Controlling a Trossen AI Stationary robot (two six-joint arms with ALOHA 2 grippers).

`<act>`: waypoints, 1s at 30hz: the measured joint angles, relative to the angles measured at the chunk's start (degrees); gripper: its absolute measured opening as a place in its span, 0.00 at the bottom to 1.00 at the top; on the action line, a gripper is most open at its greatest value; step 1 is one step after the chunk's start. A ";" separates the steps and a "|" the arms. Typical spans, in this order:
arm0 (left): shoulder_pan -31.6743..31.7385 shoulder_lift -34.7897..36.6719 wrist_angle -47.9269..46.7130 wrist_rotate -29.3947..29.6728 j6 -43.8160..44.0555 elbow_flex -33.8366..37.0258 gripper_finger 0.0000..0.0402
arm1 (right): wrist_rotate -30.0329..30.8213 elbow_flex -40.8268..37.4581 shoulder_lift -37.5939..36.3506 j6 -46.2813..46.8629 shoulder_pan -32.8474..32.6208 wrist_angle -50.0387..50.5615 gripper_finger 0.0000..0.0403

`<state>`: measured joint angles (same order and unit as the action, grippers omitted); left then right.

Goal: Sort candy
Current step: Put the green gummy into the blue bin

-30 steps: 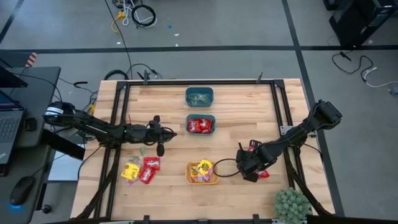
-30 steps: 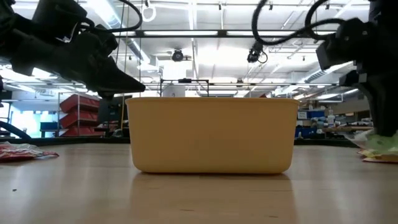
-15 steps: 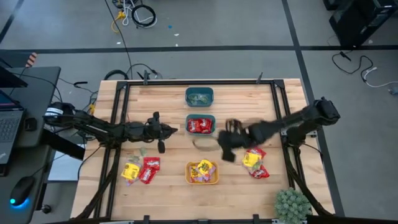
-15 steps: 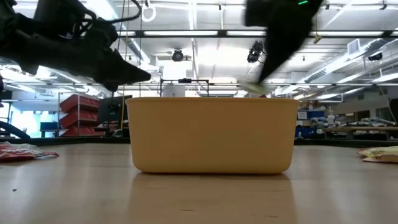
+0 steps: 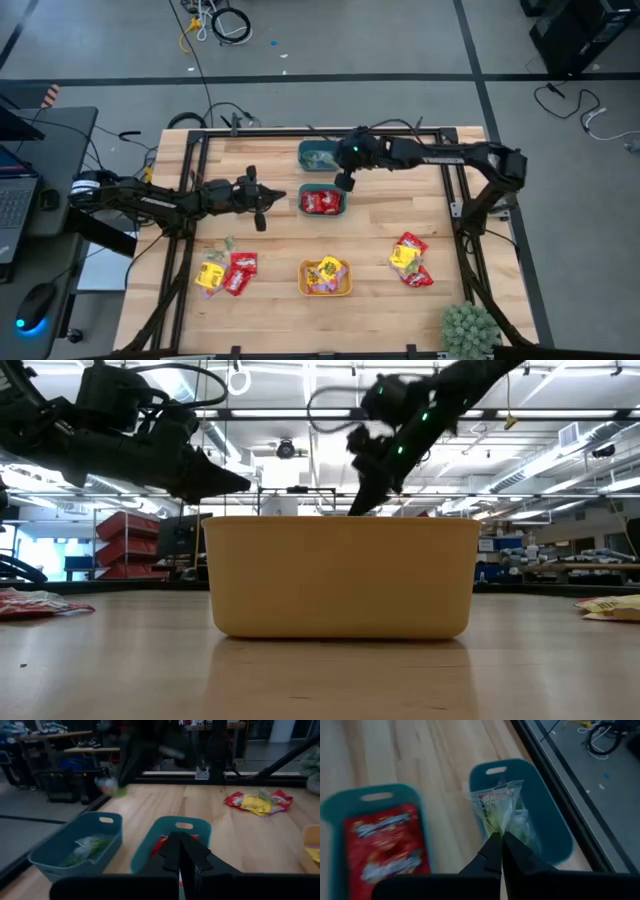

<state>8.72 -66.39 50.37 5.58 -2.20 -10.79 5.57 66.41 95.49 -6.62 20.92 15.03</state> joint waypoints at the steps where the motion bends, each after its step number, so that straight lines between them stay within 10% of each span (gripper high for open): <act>1: 0.55 0.00 0.00 -0.02 -0.19 0.00 0.00 | -0.56 0.00 1.29 -0.14 0.98 -1.49 0.00; 15: 5.23 0.00 -0.52 -1.38 -2.24 0.00 0.00 | -0.73 6.58 13.28 2.61 8.20 -3.58 0.06; 25: 5.87 0.00 -0.59 -1.35 -2.12 0.00 0.00 | -0.75 6.73 9.99 1.84 6.09 0.28 0.33; 30: 5.87 0.00 -0.59 -1.35 -2.10 0.00 0.00 | -0.77 6.73 5.22 4.57 0.57 12.23 0.25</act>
<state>14.59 -66.39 49.78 4.23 -4.29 -10.79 4.80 73.14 100.71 -2.04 21.50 27.25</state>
